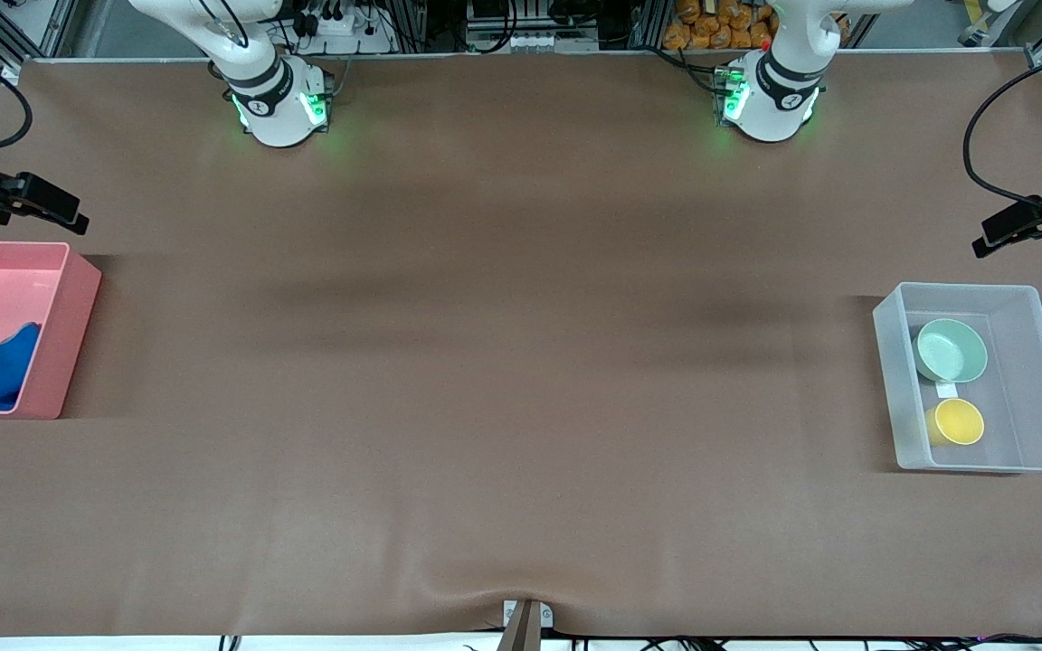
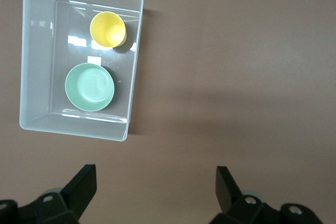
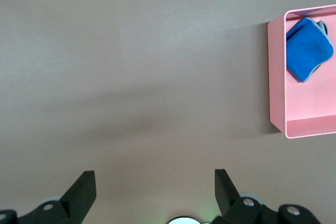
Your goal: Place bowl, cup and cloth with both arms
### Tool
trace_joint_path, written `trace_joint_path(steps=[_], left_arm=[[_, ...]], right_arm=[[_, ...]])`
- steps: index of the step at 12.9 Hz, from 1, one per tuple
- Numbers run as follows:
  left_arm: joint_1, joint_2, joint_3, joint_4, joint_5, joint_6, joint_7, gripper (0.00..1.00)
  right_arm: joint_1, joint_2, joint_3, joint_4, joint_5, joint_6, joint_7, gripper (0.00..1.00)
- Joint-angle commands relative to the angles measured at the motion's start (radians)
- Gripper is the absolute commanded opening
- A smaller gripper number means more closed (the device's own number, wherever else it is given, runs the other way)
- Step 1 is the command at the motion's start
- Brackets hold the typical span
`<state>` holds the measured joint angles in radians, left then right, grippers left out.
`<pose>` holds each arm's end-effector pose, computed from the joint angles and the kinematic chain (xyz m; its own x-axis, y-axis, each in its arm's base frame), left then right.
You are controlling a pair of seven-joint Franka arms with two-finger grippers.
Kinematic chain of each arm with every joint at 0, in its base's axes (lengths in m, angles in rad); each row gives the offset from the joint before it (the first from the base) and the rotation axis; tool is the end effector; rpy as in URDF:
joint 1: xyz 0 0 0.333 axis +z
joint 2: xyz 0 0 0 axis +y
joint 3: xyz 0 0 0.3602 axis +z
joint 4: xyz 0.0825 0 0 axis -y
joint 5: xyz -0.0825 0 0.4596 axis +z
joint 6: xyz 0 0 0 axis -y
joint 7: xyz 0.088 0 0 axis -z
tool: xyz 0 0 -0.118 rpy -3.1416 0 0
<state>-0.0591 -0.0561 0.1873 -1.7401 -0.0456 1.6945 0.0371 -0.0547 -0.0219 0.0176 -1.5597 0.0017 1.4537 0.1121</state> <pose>0.6129 0.0769 0.6098 0.9953 0.0964 0.0114 0.0957 -0.9939 0.0553 0.6086 -0.0222 0.6676 0.9854 -0.1484 -0.0836 -0.1482 -0.9889 0.0081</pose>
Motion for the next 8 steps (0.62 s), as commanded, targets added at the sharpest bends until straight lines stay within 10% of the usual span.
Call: trace_joint_path(steps=[1,8], left_arm=[[-0.01,0.062,0.001,0.101,0.026,-0.012,-0.009,1.0],[-0.01,0.098,-0.002,0.182,0.01,-0.013,0.037,1.0]], right_arm=[[-0.03,0.01,0.001,0.018,0.004,0.0,0.006,1.0],[-0.039,0.014,0.001,0.038,0.003,0.013,0.008,1.0]])
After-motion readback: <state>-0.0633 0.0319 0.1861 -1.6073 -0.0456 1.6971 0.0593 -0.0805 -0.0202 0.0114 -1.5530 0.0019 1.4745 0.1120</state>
